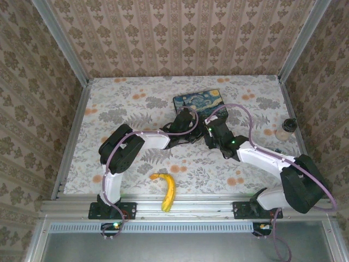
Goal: Unlock the padlock with the key
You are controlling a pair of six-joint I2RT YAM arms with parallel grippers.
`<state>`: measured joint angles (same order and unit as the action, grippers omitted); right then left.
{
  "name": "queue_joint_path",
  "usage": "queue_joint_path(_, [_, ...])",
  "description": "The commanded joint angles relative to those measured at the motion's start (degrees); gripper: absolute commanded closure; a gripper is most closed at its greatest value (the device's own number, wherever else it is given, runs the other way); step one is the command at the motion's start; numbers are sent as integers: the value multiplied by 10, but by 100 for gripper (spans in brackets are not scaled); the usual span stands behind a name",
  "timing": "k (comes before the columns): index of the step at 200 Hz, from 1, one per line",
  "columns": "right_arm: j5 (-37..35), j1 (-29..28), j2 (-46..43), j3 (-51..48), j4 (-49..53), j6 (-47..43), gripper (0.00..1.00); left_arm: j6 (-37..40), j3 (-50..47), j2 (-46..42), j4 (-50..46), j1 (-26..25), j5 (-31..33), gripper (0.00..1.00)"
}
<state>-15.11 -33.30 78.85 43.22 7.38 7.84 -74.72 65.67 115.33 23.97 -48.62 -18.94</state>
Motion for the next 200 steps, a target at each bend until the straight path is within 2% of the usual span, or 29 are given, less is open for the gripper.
queue_joint_path(1, [-27, -13, 28, 30, 26, -9, 72, -48, -16, 18, -77, 15, -22, 100])
queue_joint_path(81, [-77, -33, 77, 65, 37, -16, 71, -47, -22, 14, -69, 18, -24, 100])
queue_joint_path(134, [-84, -51, 46, 39, 25, -11, 72, -51, -24, 13, -65, 30, -41, 100])
queue_joint_path(168, [-82, -60, 34, 32, 28, 3, 72, -25, -22, 6, -121, 44, -57, 100])
queue_joint_path(200, [-88, -66, 44, 45, 32, 6, 72, -23, -28, 11, -124, 65, -73, 100])
